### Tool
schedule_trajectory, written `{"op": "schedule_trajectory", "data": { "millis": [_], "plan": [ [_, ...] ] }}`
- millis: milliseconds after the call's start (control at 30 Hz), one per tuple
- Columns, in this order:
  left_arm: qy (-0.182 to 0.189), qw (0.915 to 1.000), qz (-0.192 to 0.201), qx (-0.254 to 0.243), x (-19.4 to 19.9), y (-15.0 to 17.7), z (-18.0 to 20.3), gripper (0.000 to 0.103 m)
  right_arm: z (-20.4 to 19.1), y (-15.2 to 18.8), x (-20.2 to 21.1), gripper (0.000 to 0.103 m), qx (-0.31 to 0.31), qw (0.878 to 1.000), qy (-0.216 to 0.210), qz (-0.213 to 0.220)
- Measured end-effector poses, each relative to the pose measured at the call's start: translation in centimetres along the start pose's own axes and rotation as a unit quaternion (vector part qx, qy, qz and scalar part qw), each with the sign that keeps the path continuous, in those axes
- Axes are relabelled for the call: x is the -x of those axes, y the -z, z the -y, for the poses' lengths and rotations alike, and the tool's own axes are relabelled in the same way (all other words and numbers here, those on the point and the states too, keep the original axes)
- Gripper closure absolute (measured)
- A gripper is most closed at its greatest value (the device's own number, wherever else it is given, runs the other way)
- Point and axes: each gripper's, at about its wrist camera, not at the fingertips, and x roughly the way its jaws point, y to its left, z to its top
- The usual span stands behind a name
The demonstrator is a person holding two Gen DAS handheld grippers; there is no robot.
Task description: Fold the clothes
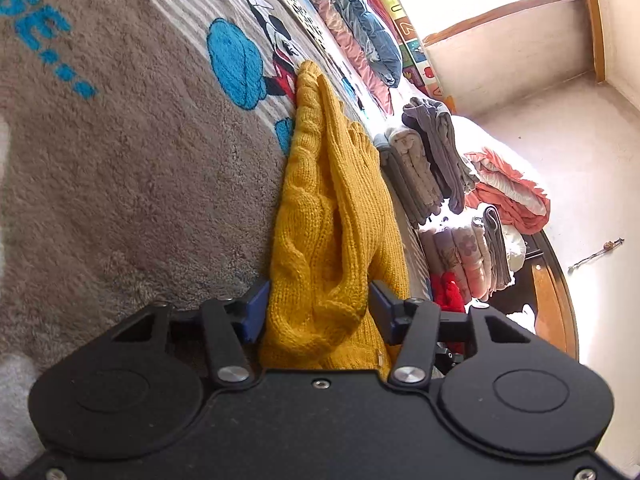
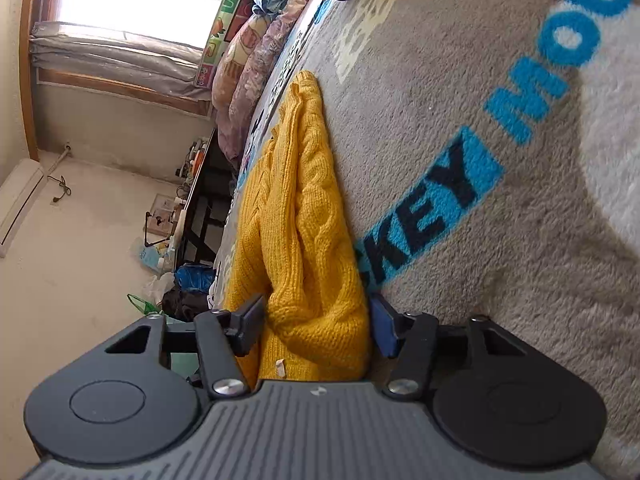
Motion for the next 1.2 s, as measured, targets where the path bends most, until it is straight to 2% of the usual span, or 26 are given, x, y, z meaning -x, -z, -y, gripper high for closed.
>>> {"op": "schedule_trajectory", "data": {
  "millis": [67,167,367,533,633,667,733,767,833,900,1000,1067,1100,1167,1200],
  "plan": [
    [-0.003,0.9999,0.007,0.014,0.1,0.1,-0.3,0.058,0.4,0.6,-0.1,0.055,-0.013,1.0,-0.012,0.015],
    [-0.01,0.9993,0.02,0.03,0.1,0.3,-0.5,0.066,1.1,0.8,-0.3,0.066,-0.04,0.998,-0.023,0.031],
    [0.001,0.995,0.055,0.083,0.4,2.4,0.1,0.074,-0.4,0.3,-0.5,0.074,0.008,0.999,-0.01,0.033],
    [0.031,0.9887,0.063,0.132,1.1,6.1,1.7,0.075,-2.0,-1.6,2.2,0.075,0.054,0.998,-0.003,0.035],
    [0.007,0.9897,0.046,0.136,0.9,7.4,2.0,0.075,-2.2,-2.9,4.7,0.075,0.079,0.996,0.011,0.034],
    [-0.003,0.9899,0.039,0.136,0.8,7.8,2.1,0.072,-2.1,-3.0,5.1,0.075,0.088,0.995,0.027,0.029],
    [-0.03,0.9917,0.055,0.113,2.0,7.7,2.6,0.069,-1.9,-3.2,5.9,0.073,0.106,0.992,0.06,0.018],
    [-0.03,0.9929,0.068,0.093,2.7,7.4,3.0,0.067,-1.6,-3.1,6.1,0.072,0.112,0.991,0.073,0.013],
    [-0.036,0.9934,0.1,0.044,4.0,7.0,4.5,0.067,-1.7,-2.8,6.8,0.066,0.121,0.99,0.076,0.015],
    [-0.04,0.9917,0.121,-0.011,4.3,7.1,6.0,0.067,-3.3,-2.3,7.8,0.066,0.166,0.983,0.077,0.023],
    [-0.045,0.9872,0.126,-0.088,3.4,7.7,7.7,0.068,-5.7,-2.0,9.0,0.066,0.255,0.963,0.072,0.042],
    [-0.044,0.9827,0.119,-0.135,2.2,8.2,8.8,0.071,-7.1,-1.7,9.7,0.066,0.322,0.942,0.073,0.062],
    [-0.041,0.9809,0.118,-0.149,1.6,8.3,9.2,0.074,-7.3,-1.8,9.8,0.066,0.34,0.935,0.075,0.068],
    [-0.032,0.9787,0.118,-0.165,0.7,8.3,9.6,0.075,-7.0,-2.1,9.8,0.068,0.351,0.932,0.062,0.073],
    [-0.043,0.9775,0.118,-0.17,0.2,8.3,9.7,0.076,-6.7,-2.3,9.6,0.07,0.35,0.932,0.062,0.072]
  ]
}}
